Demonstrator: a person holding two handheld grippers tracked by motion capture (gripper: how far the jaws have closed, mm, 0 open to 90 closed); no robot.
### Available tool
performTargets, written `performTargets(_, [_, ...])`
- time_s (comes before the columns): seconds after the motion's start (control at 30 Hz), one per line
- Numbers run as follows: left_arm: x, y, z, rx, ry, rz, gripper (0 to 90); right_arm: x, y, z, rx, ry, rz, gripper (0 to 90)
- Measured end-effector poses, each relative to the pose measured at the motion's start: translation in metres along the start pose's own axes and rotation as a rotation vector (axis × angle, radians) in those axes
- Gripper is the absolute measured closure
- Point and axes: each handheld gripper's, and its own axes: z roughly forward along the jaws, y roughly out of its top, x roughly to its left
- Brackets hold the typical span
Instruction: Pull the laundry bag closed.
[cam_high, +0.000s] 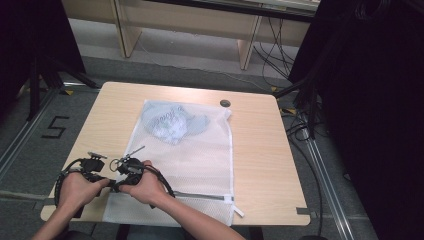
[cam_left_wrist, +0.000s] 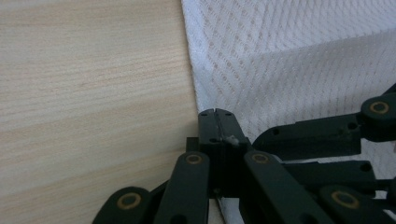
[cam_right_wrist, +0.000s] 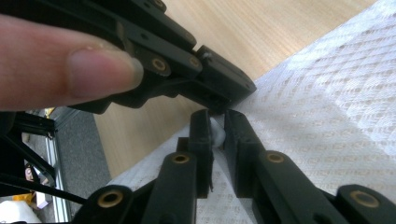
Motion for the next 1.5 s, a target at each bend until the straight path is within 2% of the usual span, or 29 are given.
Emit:
performTargets(0.07, [0.000, 0.000, 0.000, 0.000, 0.000, 0.001, 89.9, -0.001, -0.001, 0.000, 0.005, -0.023, -0.022, 84.1])
performTargets(0.1, [0.000, 0.000, 0.000, 0.000, 0.000, 0.001, 89.9, -0.001, -0.001, 0.000, 0.010, -0.022, -0.017, 84.6])
performTargets(0.17, [0.000, 0.000, 0.000, -0.002, 0.001, 0.004, 89.9, 0.001, -0.001, 0.001, 0.006, 0.007, -0.002, 85.2])
performTargets(0.4, [-0.003, -0.001, 0.000, -0.009, 0.016, 0.039, 89.9, -0.001, -0.003, 0.001, -0.004, 0.021, 0.029, 86.7])
performTargets(0.43, [-0.003, -0.002, 0.002, -0.035, 0.013, 0.035, 90.0, -0.001, -0.003, 0.001, -0.003, 0.029, 0.042, 86.7])
performTargets(0.5, [-0.005, -0.002, 0.001, -0.020, 0.022, 0.040, 90.0, -0.002, -0.004, -0.001, -0.001, 0.024, 0.043, 86.8])
performTargets(0.63, [-0.006, -0.003, 0.003, -0.044, 0.028, 0.037, 90.0, -0.003, -0.005, -0.004, -0.004, 0.012, 0.077, 87.0])
performTargets(0.7, [-0.006, -0.004, 0.002, -0.039, 0.023, 0.045, 90.0, -0.003, -0.006, -0.006, -0.010, 0.000, 0.070, 87.0])
performTargets(0.77, [-0.007, -0.003, 0.001, -0.030, 0.027, 0.047, 90.0, -0.003, -0.006, -0.006, -0.005, 0.011, 0.074, 87.1])
performTargets(0.8, [-0.007, -0.004, 0.002, -0.043, 0.024, 0.045, 90.0, -0.002, -0.006, -0.007, -0.001, -0.003, 0.082, 87.1])
performTargets(0.9, [-0.006, -0.004, 0.002, -0.037, 0.021, 0.051, 90.0, -0.001, -0.006, -0.008, 0.004, -0.026, 0.088, 87.2])
performTargets(1.0, [-0.006, -0.004, 0.002, -0.038, 0.021, 0.050, 90.0, -0.001, -0.006, -0.010, 0.011, -0.025, 0.108, 87.2])
performTargets(1.2, [-0.006, -0.004, 0.002, -0.036, 0.021, 0.051, 90.0, -0.002, -0.008, -0.013, 0.016, -0.030, 0.097, 87.1])
performTargets(1.23, [-0.005, -0.004, 0.002, -0.039, 0.020, 0.049, 90.0, -0.003, -0.008, -0.013, 0.012, -0.035, 0.081, 87.1])
performTargets(1.33, [-0.005, -0.004, 0.002, -0.037, 0.020, 0.049, 90.0, 0.000, -0.009, -0.016, 0.023, -0.050, 0.097, 87.1])
performTargets(1.37, [-0.005, -0.004, 0.002, -0.037, 0.020, 0.049, 90.0, -0.001, -0.009, -0.017, 0.018, -0.059, 0.063, 87.1])
performTargets(1.4, [-0.005, -0.004, 0.002, -0.037, 0.020, 0.050, 90.0, -0.001, -0.009, -0.019, 0.019, -0.055, 0.062, 87.1])
performTargets(1.43, [-0.005, -0.004, 0.002, -0.037, 0.021, 0.050, 90.0, -0.002, -0.009, -0.020, 0.032, -0.070, 0.047, 87.1])
performTargets(1.47, [-0.005, -0.004, 0.002, -0.036, 0.021, 0.050, 90.0, 0.000, -0.009, -0.021, 0.026, -0.053, 0.057, 87.1])
performTargets(1.5, [-0.005, -0.004, 0.002, -0.036, 0.021, 0.050, 90.0, 0.000, -0.010, -0.021, 0.022, -0.060, 0.054, 87.1])
